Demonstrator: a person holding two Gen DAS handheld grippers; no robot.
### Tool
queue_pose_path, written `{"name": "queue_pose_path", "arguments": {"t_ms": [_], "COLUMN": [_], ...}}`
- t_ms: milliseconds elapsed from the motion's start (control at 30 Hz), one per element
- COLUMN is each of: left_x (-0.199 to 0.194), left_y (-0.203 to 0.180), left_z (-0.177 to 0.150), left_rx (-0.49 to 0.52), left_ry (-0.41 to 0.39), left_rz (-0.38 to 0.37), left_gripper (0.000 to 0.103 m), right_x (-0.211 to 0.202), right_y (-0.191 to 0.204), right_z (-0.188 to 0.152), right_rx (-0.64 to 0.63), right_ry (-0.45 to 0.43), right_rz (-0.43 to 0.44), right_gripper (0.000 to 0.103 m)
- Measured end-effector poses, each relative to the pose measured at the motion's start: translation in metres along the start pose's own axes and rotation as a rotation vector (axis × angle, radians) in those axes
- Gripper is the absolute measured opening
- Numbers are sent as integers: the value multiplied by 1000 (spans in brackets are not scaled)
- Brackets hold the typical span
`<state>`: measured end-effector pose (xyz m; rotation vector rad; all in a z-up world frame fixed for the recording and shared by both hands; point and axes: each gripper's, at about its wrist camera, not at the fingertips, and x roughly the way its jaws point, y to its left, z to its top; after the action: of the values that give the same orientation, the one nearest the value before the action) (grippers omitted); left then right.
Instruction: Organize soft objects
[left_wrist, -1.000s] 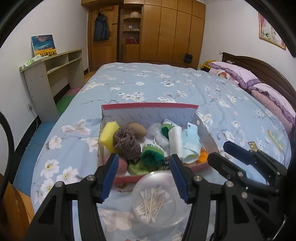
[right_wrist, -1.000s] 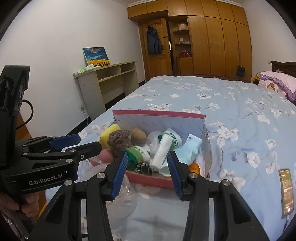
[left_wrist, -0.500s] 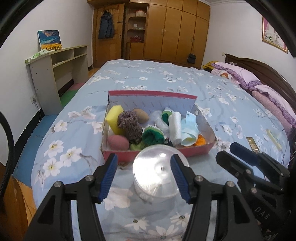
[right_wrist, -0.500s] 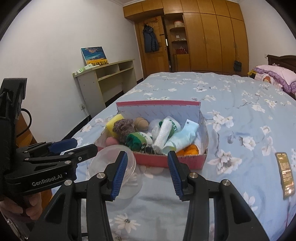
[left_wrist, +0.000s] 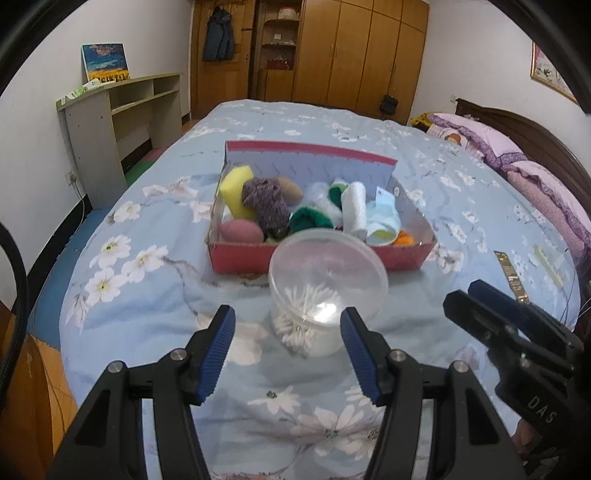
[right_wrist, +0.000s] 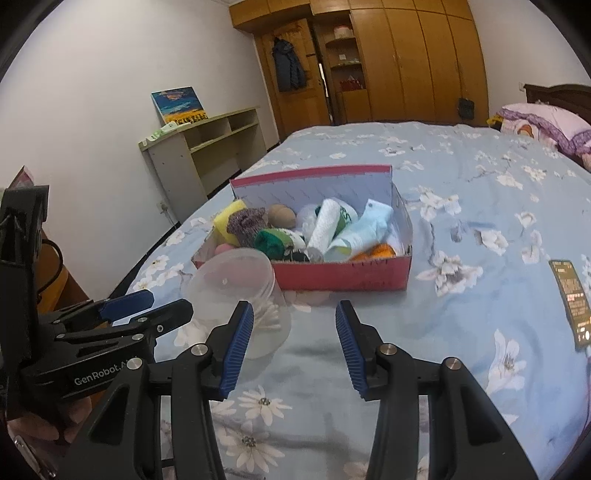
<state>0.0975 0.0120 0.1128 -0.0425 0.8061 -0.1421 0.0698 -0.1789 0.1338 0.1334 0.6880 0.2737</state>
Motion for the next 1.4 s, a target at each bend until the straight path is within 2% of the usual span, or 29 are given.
{"name": "queue_pose_path", "arguments": {"t_ms": [467, 1400], "left_x": [15, 26], "left_y": [-2, 1], "left_z": [-18, -21], "left_rx": [17, 6], "left_ry": [40, 73], "left_rz": [8, 9], "left_gripper": [62, 62], "right_x": [13, 22], "right_y": [5, 2], "right_z": [-16, -21], "right_rx": [-13, 5], "right_ry": [50, 76], "right_rz": [-27, -28], "right_gripper": [48, 48]}}
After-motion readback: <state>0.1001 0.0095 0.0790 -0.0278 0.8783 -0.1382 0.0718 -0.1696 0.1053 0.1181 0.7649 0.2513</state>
